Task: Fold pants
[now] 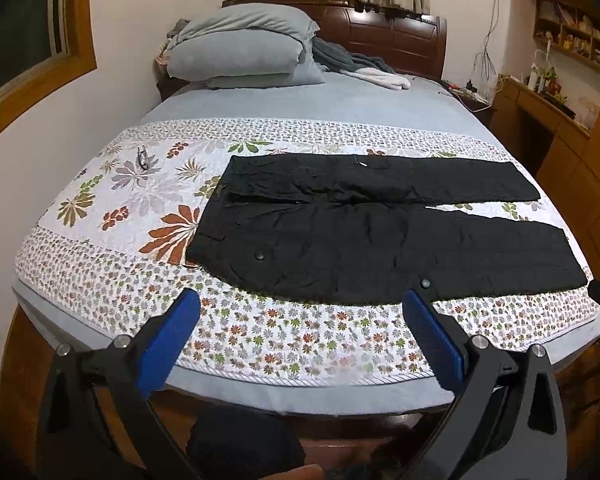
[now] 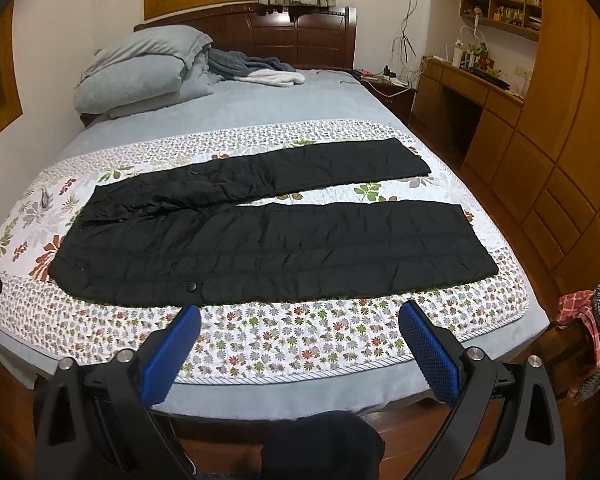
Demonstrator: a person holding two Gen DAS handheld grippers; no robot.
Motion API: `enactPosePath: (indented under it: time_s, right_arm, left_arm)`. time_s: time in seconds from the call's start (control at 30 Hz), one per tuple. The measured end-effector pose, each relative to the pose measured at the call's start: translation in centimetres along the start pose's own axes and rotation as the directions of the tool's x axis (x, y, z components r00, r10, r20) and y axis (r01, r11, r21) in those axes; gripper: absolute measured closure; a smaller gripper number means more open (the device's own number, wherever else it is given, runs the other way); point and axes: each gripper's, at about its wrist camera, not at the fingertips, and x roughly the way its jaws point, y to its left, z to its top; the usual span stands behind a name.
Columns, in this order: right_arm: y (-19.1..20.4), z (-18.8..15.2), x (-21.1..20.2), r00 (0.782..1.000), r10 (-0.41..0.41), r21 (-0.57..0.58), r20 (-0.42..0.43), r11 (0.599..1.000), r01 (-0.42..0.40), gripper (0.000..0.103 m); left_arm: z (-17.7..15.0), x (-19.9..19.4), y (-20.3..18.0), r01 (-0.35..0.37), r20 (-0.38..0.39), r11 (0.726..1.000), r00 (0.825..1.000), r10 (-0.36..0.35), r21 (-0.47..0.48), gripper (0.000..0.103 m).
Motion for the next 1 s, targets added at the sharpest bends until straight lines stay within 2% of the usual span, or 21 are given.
enactPosePath:
  time_s: [0.07, 0.1, 0.17, 0.2, 0.3, 0.33, 0.37, 0.4, 0.5, 0.53, 0.57, 0.63, 0.73, 0.8, 0.83, 0.9, 0.97, 1.0]
  right_arm:
    - [-0.4, 0.1, 0.8, 1.0, 0.02, 0.008, 0.004, 1.0, -0.02, 0.003]
    - [-0.8, 0.2, 1.2, 0.999, 0.037, 0.012, 0.005, 0.999, -0.038, 0.003]
    - [-2.1, 0.4, 2.9, 0.987, 0.162, 0.044, -0.017, 0.986, -0.161, 0.003]
    - [-3.2, 0.5, 4.4, 0.969, 0.242, 0.087, -0.051, 0.968, -0.237, 0.003]
    - [-6.3, 0.5, 8.1, 0.927, 0.362, 0.196, -0.097, 0.92, -0.339, 0.003]
    - [-7.3, 0.4, 9.0, 0.919, 0.382, 0.219, -0.099, 0.909, -0.354, 0.003]
    - [-8.4, 0.5, 10.0, 0.911, 0.401, 0.243, -0.096, 0.897, -0.369, 0.003]
    - [-9.9, 0.5, 11.2, 0.906, 0.415, 0.266, -0.084, 0.886, -0.381, 0.003]
    - [-13.1, 0.4, 13.9, 0.898, 0.434, 0.329, -0.073, 0.86, -0.389, 0.003]
    - [-14.6, 0.4, 15.3, 0.9, 0.428, 0.367, -0.08, 0.852, -0.373, 0.003]
    - [-15.9, 0.4, 16.4, 0.898, 0.431, 0.401, -0.084, 0.84, -0.365, 0.003]
    - [-18.4, 0.0, 18.6, 0.889, 0.447, 0.467, -0.096, 0.809, -0.356, 0.003]
    - [-21.6, -1.0, 20.9, 0.881, 0.465, 0.549, -0.092, 0.762, -0.345, 0.003]
    - [-23.2, -1.9, 22.1, 0.887, 0.451, 0.578, -0.1, 0.752, -0.317, 0.003]
    - [-23.8, -2.2, 22.4, 0.887, 0.451, 0.59, -0.101, 0.745, -0.312, 0.003]
    - [-24.9, -2.9, 23.1, 0.883, 0.459, 0.62, -0.095, 0.721, -0.309, 0.003]
    - [-26.2, -3.6, 23.5, 0.881, 0.467, 0.65, -0.075, 0.693, -0.312, 0.003]
    - [-26.8, -3.8, 23.6, 0.881, 0.469, 0.661, -0.064, 0.681, -0.314, 0.003]
  left_arm:
    - [0.3, 0.8, 0.7, 0.043, 0.007, 0.999, 0.999, -0.043, -0.012, 0.002]
    - [0.6, 1.5, 1.6, 0.09, 0.007, 0.995, 0.996, -0.09, -0.034, 0.002]
    - [0.9, 3.0, 3.2, 0.148, -0.004, 0.986, 0.989, -0.148, -0.077, 0.002]
    - [1.2, 4.3, 4.9, 0.187, -0.016, 0.975, 0.982, -0.19, -0.119, 0.002]
    - [1.7, 7.5, 8.6, 0.293, -0.043, 0.932, 0.95, -0.308, -0.212, 0.002]
    - [1.8, 9.1, 10.5, 0.347, -0.058, 0.9, 0.926, -0.374, -0.264, 0.002]
    - [1.9, 10.2, 11.8, 0.359, -0.062, 0.884, 0.917, -0.394, -0.299, 0.002]
    - [1.9, 11.7, 13.6, 0.341, -0.059, 0.879, 0.923, -0.381, -0.334, 0.002]
    - [2.1, 14.2, 16.2, 0.247, -0.043, 0.905, 0.96, -0.278, -0.347, 0.002]
    - [2.1, 15.5, 17.0, 0.255, -0.052, 0.895, 0.955, -0.293, -0.368, 0.002]
    - [2.1, 17.3, 17.8, 0.289, -0.094, 0.87, 0.931, -0.352, -0.399, 0.002]
    - [1.8, 20.3, 18.9, 0.263, -0.183, 0.84, 0.904, -0.386, -0.475, 0.002]
    - [1.1, 24.2, 20.4, 0.252, -0.204, 0.781, 0.878, -0.433, -0.571, 0.003]
    - [0.9, 25.8, 20.6, 0.262, -0.196, 0.749, 0.865, -0.462, -0.608, 0.004]
    - [1.0, 26.7, 20.5, 0.282, -0.187, 0.729, 0.852, -0.49, -0.624, 0.004]
    - [0.9, 28.4, 20.6, 0.257, -0.197, 0.724, 0.856, -0.478, -0.641, 0.004]
    - [0.9, 29.7, 20.4, 0.242, -0.209, 0.715, 0.852, -0.481, -0.656, 0.004]
    - [1.0, 30.2, 20.1, 0.237, -0.211, 0.72, 0.856, -0.473, -0.652, 0.006]
